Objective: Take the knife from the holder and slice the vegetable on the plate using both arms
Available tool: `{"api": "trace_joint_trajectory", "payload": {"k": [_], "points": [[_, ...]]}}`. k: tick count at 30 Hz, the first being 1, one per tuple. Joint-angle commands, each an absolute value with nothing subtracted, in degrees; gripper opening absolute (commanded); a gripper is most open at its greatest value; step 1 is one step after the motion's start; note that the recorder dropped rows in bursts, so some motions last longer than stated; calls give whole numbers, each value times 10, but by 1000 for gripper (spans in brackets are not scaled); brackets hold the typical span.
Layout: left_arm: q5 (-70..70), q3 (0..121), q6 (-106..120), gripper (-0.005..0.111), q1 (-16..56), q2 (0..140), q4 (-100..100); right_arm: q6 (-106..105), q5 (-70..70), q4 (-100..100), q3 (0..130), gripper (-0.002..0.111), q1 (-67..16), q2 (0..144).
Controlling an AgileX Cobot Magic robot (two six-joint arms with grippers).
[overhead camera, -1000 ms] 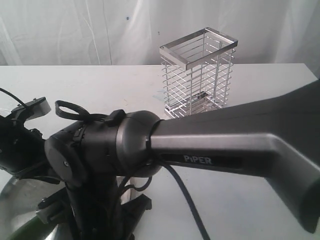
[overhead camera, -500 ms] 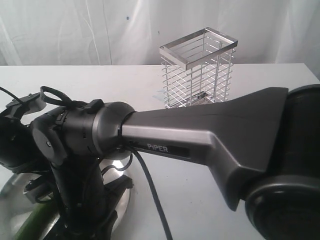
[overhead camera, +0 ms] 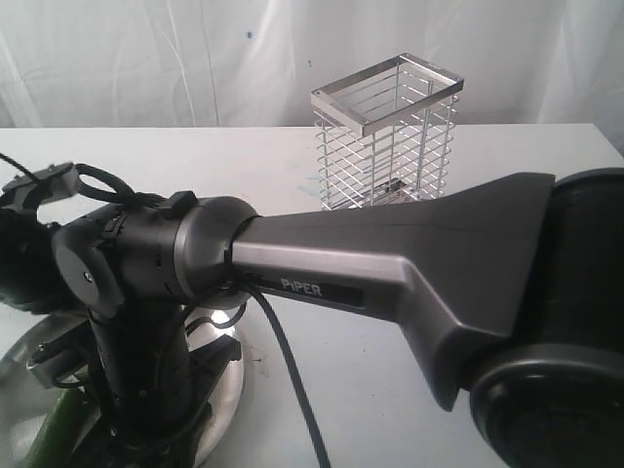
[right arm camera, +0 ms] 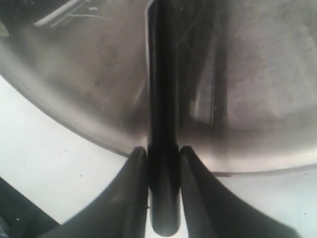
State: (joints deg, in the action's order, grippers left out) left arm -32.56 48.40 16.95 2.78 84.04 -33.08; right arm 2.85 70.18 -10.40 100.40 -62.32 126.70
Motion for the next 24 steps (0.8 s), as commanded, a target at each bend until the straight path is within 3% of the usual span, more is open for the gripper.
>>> {"api": "trace_joint_trajectory", "payload": {"k": [1,10,24], "points": [[-340,523,162,1,25,833,-389,17,700,-107,1009,0,-619,1268],[-369,513,60,1,-69,833,-336,13,700,-107,1009,0,-618,1268],[-332,423,74,1,-67,833,-288,4,700,-107,1009,0,-616,1268]]}}
